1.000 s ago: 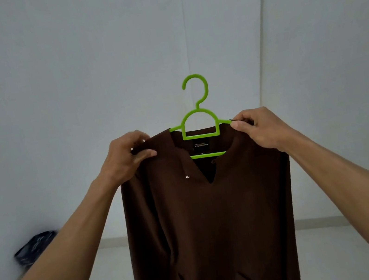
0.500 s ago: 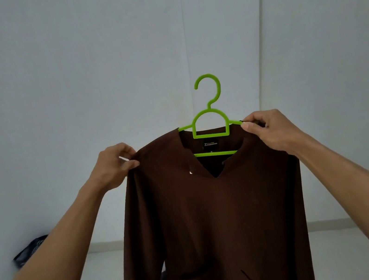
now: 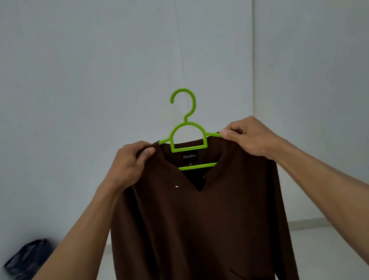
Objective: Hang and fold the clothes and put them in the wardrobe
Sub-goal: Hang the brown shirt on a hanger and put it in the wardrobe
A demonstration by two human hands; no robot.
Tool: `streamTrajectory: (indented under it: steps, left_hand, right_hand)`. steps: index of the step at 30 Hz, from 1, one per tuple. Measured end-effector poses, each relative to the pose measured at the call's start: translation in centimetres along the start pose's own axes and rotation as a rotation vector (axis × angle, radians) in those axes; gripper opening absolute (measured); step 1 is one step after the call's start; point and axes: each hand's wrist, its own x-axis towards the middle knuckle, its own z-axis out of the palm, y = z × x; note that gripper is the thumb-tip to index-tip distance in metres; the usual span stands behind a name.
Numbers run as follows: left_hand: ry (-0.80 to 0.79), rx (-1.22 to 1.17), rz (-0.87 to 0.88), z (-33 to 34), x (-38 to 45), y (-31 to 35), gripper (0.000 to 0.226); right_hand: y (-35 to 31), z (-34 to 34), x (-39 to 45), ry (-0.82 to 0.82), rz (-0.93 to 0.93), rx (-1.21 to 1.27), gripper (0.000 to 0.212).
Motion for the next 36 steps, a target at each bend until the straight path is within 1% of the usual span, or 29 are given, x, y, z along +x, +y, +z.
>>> streamTrajectory:
  steps: [3, 4, 6, 7, 9, 11, 12, 15, 18, 19, 21, 22, 25, 27, 29, 30, 33, 34, 36]
  left_hand:
    - [0.000, 0.008, 0.022, -0.4, -0.1, -0.2, 0.015]
    - [-0.001, 0.017, 0.027, -0.5, -0.1, -0.2, 0.015]
    - [0.019, 0.039, 0.020, -0.8, 0.0, -0.3, 0.016]
    - [0.034, 0.049, 0.016, -1.0, 0.0, -0.5, 0.016]
    - [0.061, 0.061, 0.005, -1.5, -0.1, -1.2, 0.016]
    - [0.075, 0.062, -0.006, -2.0, -0.1, -1.7, 0.015]
    - [0.072, 0.057, -0.013, -2.2, -0.1, -1.8, 0.014]
    - [0.036, 0.052, -0.039, -2.5, -0.1, -2.2, 0.013]
    - [0.023, 0.061, -0.049, -2.9, -0.5, -2.7, 0.013]
    - [0.025, 0.058, -0.049, -2.9, -0.5, -2.8, 0.014]
    - [0.044, 0.051, -0.055, -2.8, -0.6, -2.8, 0.015]
    - [0.065, 0.044, -0.060, -2.8, -0.6, -2.8, 0.015]
    - [0.123, 0.024, -0.054, -3.0, -0.4, -2.4, 0.017]
    - [0.128, 0.020, -0.046, -3.3, -0.3, -2.1, 0.016]
    - [0.117, 0.015, -0.038, -3.4, -0.1, -1.7, 0.016]
    - [0.108, 0.020, -0.034, -3.5, 0.0, -1.4, 0.017]
    - [0.074, 0.024, -0.020, -3.7, 0.0, -1.0, 0.017]
    - [0.071, 0.019, -0.018, -3.9, -0.1, -0.9, 0.017]
    - [0.071, 0.011, -0.018, -3.9, -0.2, -0.7, 0.017]
  right_hand:
    - [-0.4, -0.5, 0.4, 0.054, 0.028, 0.009, 0.028]
    - [-0.7, -0.8, 0.6, 0.063, 0.043, 0.081, 0.026]
    - [-1.0, -1.5, 0.6, 0.029, 0.084, 0.213, 0.021]
    - [-0.7, -2.1, 0.5, -0.019, 0.089, 0.200, 0.022]
    - [0.6, -2.8, -0.1, -0.170, 0.109, 0.034, 0.029]
    - [2.0, -2.5, -0.9, -0.304, 0.139, -0.067, 0.026]
    - [2.6, -2.0, -1.1, -0.313, 0.134, -0.076, 0.021]
    - [3.0, -1.2, -1.1, -0.228, 0.068, -0.081, 0.015]
    - [2.2, -1.5, -1.0, -0.122, 0.106, 0.125, 0.011]
    - [1.8, -1.7, -0.9, -0.073, 0.097, 0.160, 0.011]
    - [1.0, -2.2, -0.5, -0.018, 0.047, 0.126, 0.021]
    - [0.5, -2.6, -0.3, -0.030, 0.030, 0.079, 0.030]
    - [0.1, -3.6, 0.1, -0.163, 0.099, -0.037, 0.051]
    - [0.5, -3.4, 0.0, -0.245, 0.110, -0.130, 0.056]
    - [1.2, -2.1, 0.0, -0.279, 0.042, -0.177, 0.047]
    - [1.4, -1.3, 0.0, -0.255, -0.001, -0.187, 0.038]
    - [1.6, -0.1, 0.0, -0.081, -0.085, -0.132, 0.019]
    - [1.3, 0.0, 0.0, -0.052, -0.106, -0.114, 0.015]
    - [0.5, 0.2, 0.2, -0.062, -0.143, -0.170, 0.011]
